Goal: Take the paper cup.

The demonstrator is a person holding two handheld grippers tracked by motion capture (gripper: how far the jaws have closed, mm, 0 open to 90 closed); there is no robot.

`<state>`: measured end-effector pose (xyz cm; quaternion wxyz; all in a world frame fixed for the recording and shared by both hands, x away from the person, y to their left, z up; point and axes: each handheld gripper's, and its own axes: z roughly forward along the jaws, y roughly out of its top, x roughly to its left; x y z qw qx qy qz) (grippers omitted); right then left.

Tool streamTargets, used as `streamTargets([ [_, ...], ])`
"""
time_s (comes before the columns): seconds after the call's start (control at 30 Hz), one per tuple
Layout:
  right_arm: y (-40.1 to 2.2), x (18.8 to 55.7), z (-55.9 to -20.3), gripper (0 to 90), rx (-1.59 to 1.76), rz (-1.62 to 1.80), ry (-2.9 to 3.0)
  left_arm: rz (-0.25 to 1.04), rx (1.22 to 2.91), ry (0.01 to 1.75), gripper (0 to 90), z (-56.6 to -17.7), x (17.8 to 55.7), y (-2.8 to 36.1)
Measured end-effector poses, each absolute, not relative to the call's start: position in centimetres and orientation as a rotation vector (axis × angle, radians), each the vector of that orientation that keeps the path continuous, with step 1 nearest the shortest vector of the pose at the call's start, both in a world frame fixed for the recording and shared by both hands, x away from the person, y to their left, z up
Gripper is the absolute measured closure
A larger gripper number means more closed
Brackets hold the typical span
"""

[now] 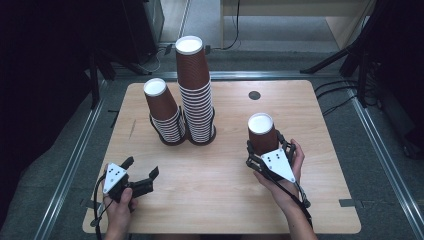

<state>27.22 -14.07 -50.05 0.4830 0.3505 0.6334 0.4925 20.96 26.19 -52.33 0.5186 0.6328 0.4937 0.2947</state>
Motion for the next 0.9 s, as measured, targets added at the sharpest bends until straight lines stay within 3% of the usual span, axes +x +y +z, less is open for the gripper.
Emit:
streamTargets([
  [0.5,-12.6,26.8,-51.1,13.1,0.768,1.189,1.605,0.692,1.535,1.033,2.0,-49.8,22.8,22.1],
  [0.9,-9.8,25.8,-52.3,13.1,0.636,1.186,1.685,0.563,1.578,0.902,2.1,-48.8,22.3,18.7],
])
